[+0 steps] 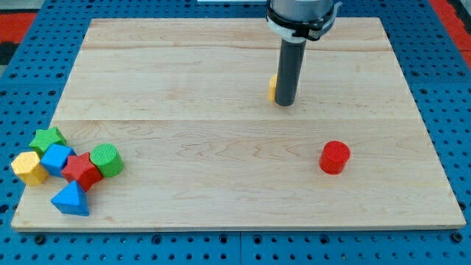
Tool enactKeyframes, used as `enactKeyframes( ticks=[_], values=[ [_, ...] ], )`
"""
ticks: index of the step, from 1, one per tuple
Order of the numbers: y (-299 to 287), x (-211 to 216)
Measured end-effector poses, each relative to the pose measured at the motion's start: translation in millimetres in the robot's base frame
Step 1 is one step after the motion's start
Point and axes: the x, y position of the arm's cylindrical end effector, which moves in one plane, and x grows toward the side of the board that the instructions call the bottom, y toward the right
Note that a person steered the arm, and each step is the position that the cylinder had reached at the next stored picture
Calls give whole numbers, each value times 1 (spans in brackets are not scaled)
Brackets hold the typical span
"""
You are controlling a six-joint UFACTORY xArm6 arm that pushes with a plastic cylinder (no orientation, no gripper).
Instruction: Move the yellow heart to the center left
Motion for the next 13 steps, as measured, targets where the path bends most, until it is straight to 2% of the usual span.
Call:
enactKeyframes(
  ticks=[2, 4, 5, 6, 7, 8, 9, 10, 12, 13],
  values=[
    [37, -23],
    [-61, -34],
    [-88, -30],
    [-66, 0],
    [-66, 6],
    [-81, -10],
    [-141, -16],
    [-167, -14],
    [-148, 35],
    [-173, 14]
  ],
)
